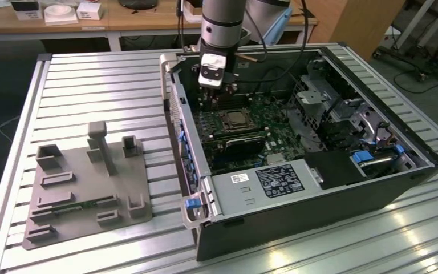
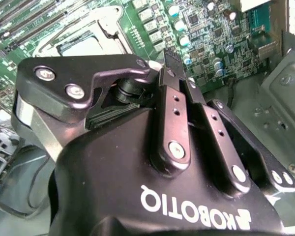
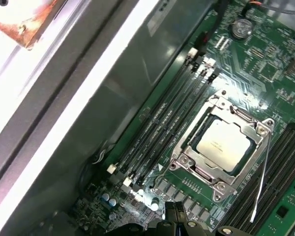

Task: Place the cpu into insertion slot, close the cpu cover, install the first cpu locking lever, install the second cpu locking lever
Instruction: 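Install the first cpu locking lever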

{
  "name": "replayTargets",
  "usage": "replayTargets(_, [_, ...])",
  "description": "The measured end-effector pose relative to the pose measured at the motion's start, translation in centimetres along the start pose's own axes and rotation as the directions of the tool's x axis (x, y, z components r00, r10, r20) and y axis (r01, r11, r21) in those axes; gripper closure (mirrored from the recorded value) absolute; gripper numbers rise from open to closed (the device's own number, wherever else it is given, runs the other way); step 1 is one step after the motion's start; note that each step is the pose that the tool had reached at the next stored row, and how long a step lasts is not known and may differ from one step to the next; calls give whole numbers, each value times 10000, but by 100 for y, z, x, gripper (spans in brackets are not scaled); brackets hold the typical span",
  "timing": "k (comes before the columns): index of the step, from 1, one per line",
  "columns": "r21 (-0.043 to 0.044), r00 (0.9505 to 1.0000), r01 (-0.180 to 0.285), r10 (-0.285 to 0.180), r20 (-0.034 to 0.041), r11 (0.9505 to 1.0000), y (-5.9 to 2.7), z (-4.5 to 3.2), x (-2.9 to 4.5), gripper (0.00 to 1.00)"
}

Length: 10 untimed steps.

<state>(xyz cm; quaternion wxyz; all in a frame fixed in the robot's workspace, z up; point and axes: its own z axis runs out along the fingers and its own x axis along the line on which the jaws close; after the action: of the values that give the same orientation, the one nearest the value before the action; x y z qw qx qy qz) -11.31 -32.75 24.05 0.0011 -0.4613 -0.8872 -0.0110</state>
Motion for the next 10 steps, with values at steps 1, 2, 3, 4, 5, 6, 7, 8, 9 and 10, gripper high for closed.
replayTargets(1, [2, 9998, 181, -181, -3, 9998, 0, 0, 0, 89])
replayTargets(2, [5, 9994, 359, -359, -6, 9994, 0, 0, 0, 89])
replayTargets(3, [7, 9985, 540, -540, -10, 9985, 0, 0, 0, 89])
replayTargets(4, [9, 9974, 727, -727, -14, 9974, 0, 0, 0, 89])
replayTargets(5, [10, 9963, 860, -860, -16, 9963, 0, 0, 0, 89])
replayTargets(6, [9, 9958, 919, -919, -17, 9958, -1, 1, 1, 89])
replayTargets(7, [9, 9957, 925, -925, -17, 9957, -4, 0, 4, 89])
replayTargets(8, [5, 9957, 925, -925, -14, 9957, -8, 1, 11, 89])
replayTargets(9, [-2, 9957, 925, -925, -7, 9957, -15, -1, 18, 89])
replayTargets(10, [-9, 9957, 926, -926, -2, 9957, -20, -5, 26, 89])
